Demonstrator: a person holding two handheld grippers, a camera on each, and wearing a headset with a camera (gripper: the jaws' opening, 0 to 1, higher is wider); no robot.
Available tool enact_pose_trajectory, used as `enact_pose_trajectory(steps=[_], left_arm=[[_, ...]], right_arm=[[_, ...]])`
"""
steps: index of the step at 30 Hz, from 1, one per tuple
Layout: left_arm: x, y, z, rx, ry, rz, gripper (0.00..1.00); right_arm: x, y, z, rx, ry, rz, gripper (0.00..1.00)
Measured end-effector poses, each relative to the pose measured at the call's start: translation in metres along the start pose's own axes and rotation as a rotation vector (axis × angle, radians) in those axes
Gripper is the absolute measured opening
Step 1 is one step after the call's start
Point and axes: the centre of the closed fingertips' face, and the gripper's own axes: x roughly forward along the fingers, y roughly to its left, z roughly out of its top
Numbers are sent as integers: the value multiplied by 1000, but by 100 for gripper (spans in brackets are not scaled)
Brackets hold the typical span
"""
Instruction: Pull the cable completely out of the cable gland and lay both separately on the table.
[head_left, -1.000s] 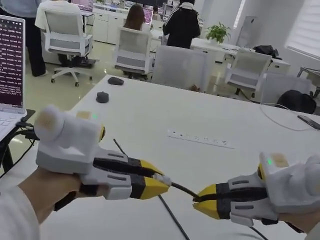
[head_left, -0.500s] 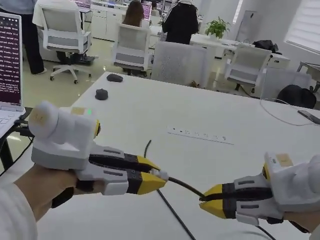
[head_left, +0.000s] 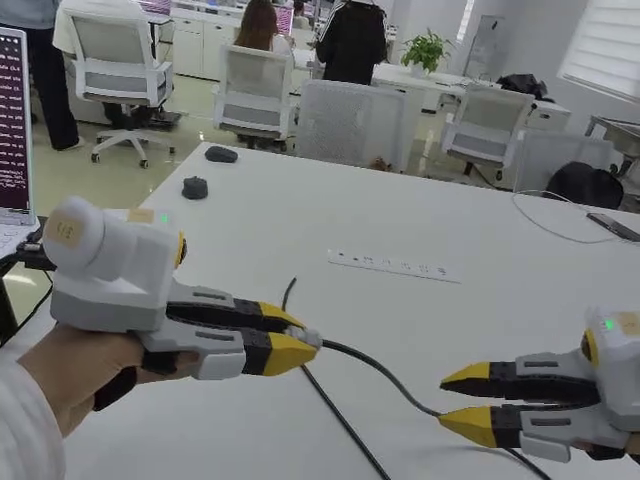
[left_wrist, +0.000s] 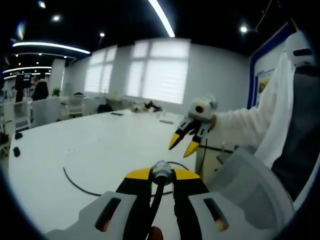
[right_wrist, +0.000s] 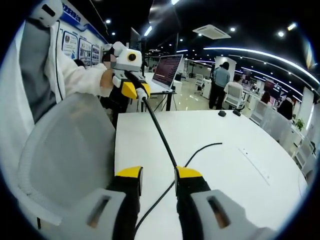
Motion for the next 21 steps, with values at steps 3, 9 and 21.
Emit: enact_pose_trajectory(steps=[3,9,21], left_arm=[[4,-2,0,8,10,-12,16],[13,-10,2,14,22,-41,16],[28,-32,-1,31,40,-101,16]], right_arm=[[-2,4,22,-29,-50,-10,29],[16,16,60,-119,-98,21,31],[65,36,83,-233,-81,148,26]])
